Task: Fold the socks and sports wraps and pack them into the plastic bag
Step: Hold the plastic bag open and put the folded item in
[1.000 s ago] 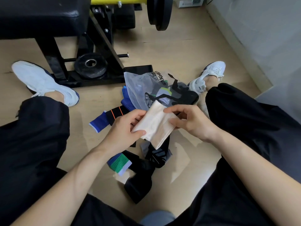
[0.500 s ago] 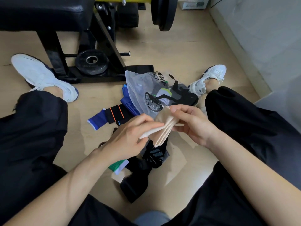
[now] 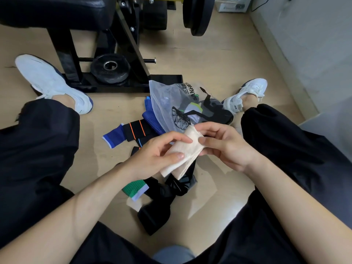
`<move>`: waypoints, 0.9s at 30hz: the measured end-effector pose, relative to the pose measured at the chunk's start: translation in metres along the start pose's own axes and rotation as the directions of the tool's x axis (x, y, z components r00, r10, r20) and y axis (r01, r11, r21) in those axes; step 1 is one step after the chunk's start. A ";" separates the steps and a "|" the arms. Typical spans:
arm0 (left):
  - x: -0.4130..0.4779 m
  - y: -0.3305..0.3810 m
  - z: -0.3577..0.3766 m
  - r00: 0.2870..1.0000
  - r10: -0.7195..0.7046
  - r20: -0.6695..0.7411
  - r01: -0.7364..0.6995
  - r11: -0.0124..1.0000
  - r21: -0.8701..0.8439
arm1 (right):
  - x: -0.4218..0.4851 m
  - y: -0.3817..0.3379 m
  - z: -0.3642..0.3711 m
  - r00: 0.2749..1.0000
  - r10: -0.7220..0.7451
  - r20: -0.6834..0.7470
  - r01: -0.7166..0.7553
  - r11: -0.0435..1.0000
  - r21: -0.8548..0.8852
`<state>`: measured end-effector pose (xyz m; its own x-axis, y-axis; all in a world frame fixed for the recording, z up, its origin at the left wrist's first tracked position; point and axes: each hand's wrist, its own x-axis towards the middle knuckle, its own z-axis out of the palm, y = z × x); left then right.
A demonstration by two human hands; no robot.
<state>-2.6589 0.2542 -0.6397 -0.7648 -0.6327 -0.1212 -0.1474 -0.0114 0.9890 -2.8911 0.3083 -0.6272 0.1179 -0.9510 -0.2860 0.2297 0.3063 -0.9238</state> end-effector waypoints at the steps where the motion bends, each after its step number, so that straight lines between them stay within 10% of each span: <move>1: 0.000 -0.001 0.000 1.000 -0.002 0.009 0.002 1.000 0.003 | 0.000 0.002 0.000 1.000 -0.006 -0.009 0.006 1.000 -0.004; 7: 0.000 -0.018 -0.013 0.989 -0.070 -0.132 0.090 0.984 0.151 | 0.012 0.020 -0.005 0.970 -0.075 -0.231 -0.007 0.941 -0.338; 13: 0.007 -0.037 -0.048 0.872 -0.149 -0.466 0.263 0.946 0.191 | 0.058 0.018 -0.007 0.956 -0.291 -0.028 0.117 0.469 -0.875; 20: 0.016 -0.042 -0.069 0.802 -0.147 -0.578 0.235 0.969 0.081 | 0.153 0.030 0.021 0.999 0.012 0.037 0.037 0.001 -0.999; 27: 0.018 -0.054 -0.073 0.791 -0.133 -0.598 0.216 0.974 0.070 | 0.171 0.019 -0.004 0.996 -0.087 0.009 0.018 0.104 -0.994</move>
<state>-2.6189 0.1864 -0.6891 -0.2105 -0.9615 -0.1765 -0.3530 -0.0936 0.9309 -2.8708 0.1507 -0.6945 0.1061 -0.9736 -0.2021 -0.9348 -0.0284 -0.3540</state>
